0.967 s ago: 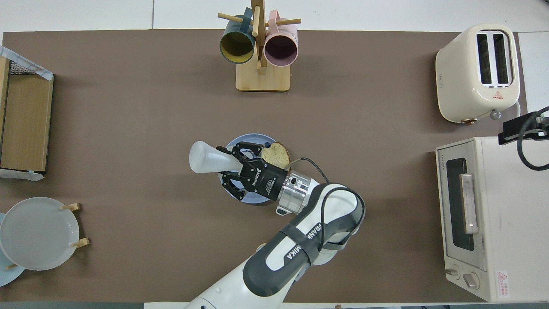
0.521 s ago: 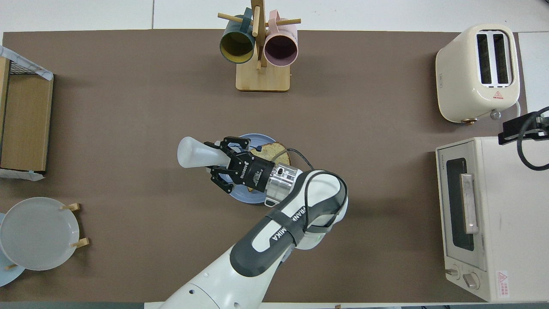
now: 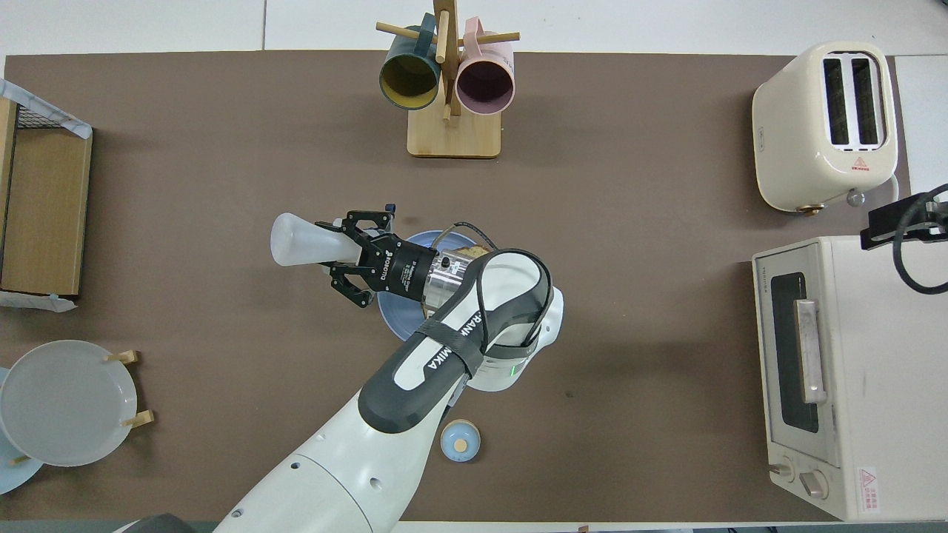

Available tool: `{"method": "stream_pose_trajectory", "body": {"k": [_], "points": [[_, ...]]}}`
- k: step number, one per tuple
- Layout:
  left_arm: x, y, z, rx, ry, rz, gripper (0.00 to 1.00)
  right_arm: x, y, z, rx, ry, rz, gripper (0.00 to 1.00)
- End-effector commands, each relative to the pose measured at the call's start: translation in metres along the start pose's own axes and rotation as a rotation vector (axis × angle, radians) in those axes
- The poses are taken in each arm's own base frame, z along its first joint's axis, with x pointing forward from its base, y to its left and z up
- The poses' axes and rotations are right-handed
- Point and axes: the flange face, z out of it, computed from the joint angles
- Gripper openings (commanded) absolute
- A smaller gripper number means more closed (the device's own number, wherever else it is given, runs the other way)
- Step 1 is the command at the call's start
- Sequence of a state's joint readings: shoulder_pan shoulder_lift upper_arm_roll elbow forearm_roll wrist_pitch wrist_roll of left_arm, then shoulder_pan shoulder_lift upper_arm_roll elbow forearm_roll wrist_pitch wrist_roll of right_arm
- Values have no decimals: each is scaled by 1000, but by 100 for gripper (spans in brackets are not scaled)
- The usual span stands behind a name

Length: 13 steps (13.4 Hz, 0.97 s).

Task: Put bread on plate and add seasoning
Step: 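Shake the tilted bottle over the bread with the left gripper, then carry the bottle back beside the mug rack with the left gripper and release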

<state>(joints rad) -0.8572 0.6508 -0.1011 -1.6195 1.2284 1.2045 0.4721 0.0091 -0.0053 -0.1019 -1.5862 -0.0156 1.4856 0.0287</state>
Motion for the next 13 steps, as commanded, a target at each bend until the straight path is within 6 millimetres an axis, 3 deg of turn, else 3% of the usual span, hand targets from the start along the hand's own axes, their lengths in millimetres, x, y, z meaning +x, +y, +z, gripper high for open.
{"method": "stream_pose_trajectory", "body": {"k": [1, 2, 6, 9, 11, 13], "points": [[-16, 9, -43, -22, 48, -6, 0, -5, 3, 0, -1, 15, -13, 100], [-21, 0, -39, -56, 75, -27, 0, -5, 3, 0, -1, 14, -13, 100], [-97, -56, 22, -296, 360, -363, 0, -5, 3, 0, -1, 14, -13, 100], [-147, -101, 109, -570, 663, -690, 0, -5, 3, 0, -1, 14, -13, 100], [-155, -119, 152, -715, 801, -842, 0, -5, 3, 0, -1, 14, -13, 100], [-141, -129, 195, -838, 916, -1038, 0, -5, 3, 0, -1, 14, -13, 100]]}}
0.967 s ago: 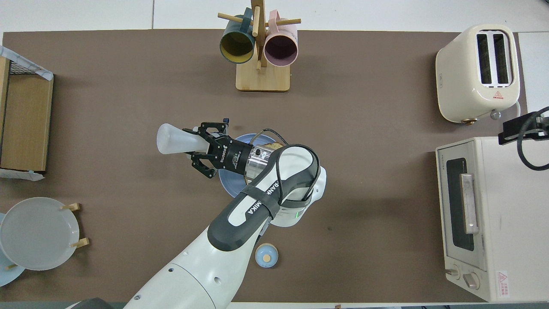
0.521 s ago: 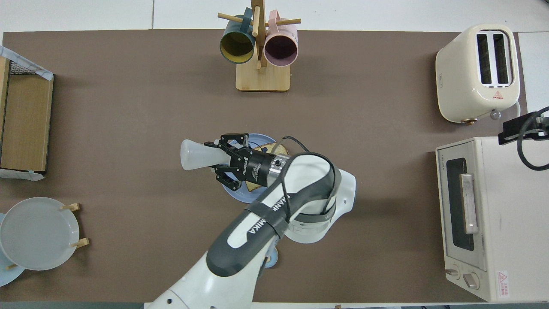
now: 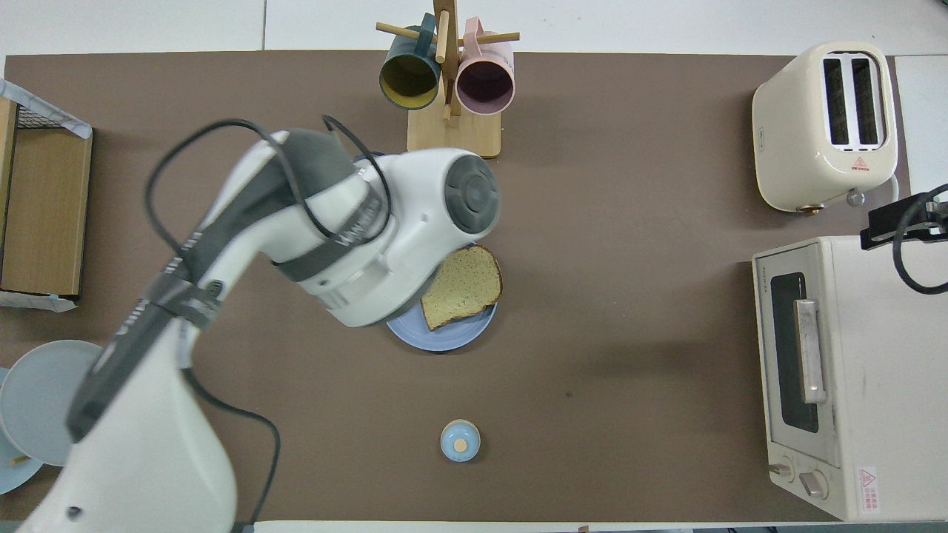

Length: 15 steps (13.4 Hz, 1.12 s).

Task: Put bread on plate and add seasoning
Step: 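Carry the bottle back beside the mug rack with the left gripper and release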

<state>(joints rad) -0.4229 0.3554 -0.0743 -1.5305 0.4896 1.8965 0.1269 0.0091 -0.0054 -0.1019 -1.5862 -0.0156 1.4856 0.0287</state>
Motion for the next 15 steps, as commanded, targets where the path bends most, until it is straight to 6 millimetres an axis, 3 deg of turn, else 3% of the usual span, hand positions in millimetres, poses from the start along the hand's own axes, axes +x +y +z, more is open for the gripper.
{"method": "stream_pose_trajectory", "body": {"k": [1, 4, 9, 12, 15], "points": [[-2, -25, 38, -112, 195, -239, 0, -5, 3, 0, -1, 14, -13, 100], [-16, -59, 80, -204, 415, -453, 0, -5, 3, 0, -1, 14, -13, 100], [-2, -60, 154, -281, 580, -617, 0, -5, 3, 0, -1, 14, -13, 100], [-1, -63, 160, -311, 623, -677, 0, -5, 3, 0, -1, 14, -13, 100], [5, -52, 186, -291, 752, -707, 0, -5, 3, 0, -1, 14, -13, 100]]}}
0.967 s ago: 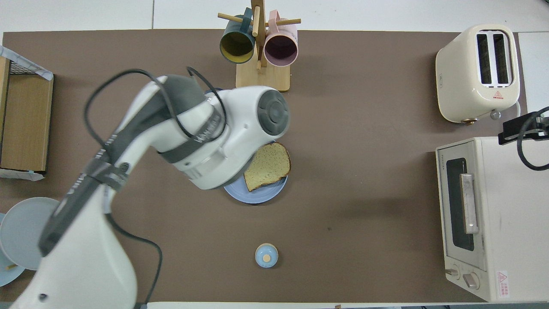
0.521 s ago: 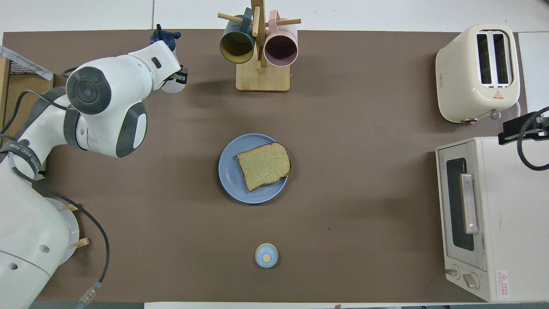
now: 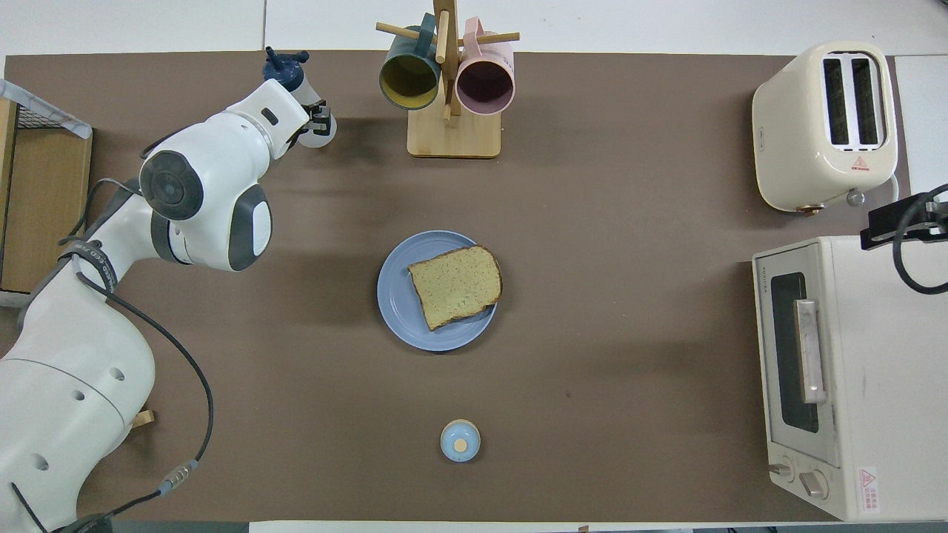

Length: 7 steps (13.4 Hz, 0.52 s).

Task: Put bread on plate and add seasoning
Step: 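Carry the bottle back beside the mug rack with the left gripper and release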

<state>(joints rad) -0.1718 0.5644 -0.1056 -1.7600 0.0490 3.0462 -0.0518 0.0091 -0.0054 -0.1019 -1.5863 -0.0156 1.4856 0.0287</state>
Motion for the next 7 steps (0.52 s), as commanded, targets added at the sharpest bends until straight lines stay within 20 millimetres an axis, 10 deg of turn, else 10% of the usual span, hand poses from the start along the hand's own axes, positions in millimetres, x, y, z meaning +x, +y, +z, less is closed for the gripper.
{"method": "stream_pose_trajectory", "body": {"k": [1, 7], "points": [[-12, 0, 19, -23, 126, -28, 0, -5, 4, 0, -1, 14, -11, 100], [-27, 7, 17, -31, 198, 87, 0, -5, 4, 0, -1, 14, -11, 100]]}}
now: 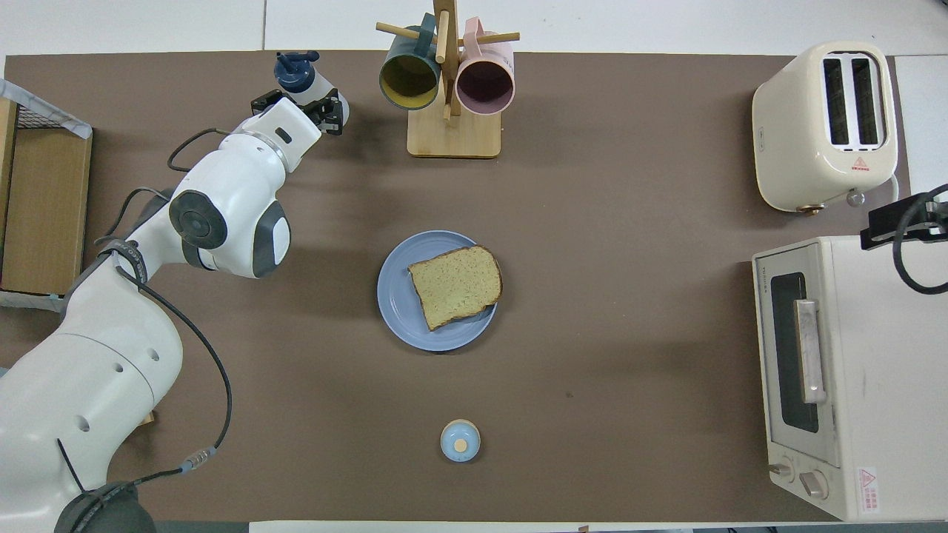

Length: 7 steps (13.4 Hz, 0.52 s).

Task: Put bread on plate and add seasoning
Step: 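Carry the bottle back beside the mug rack with the left gripper and release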

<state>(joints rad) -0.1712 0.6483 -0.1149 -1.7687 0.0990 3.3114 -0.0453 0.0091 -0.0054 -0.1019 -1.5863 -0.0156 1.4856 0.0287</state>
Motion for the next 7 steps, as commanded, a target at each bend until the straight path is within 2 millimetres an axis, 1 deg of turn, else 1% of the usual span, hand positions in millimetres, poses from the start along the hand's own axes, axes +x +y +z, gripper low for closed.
{"method": "stream_pose_trajectory", "body": {"k": [1, 4, 7], "points": [[-13, -1, -3, -7, 19, 52, 0, -5, 3, 0, -1, 14, -13, 100], [-30, -2, -3, -8, -19, 97, 0, -5, 3, 0, -1, 14, -13, 100], [-34, -6, -2, -1, -65, 104, 0, -5, 3, 0, -1, 14, -13, 100]]}}
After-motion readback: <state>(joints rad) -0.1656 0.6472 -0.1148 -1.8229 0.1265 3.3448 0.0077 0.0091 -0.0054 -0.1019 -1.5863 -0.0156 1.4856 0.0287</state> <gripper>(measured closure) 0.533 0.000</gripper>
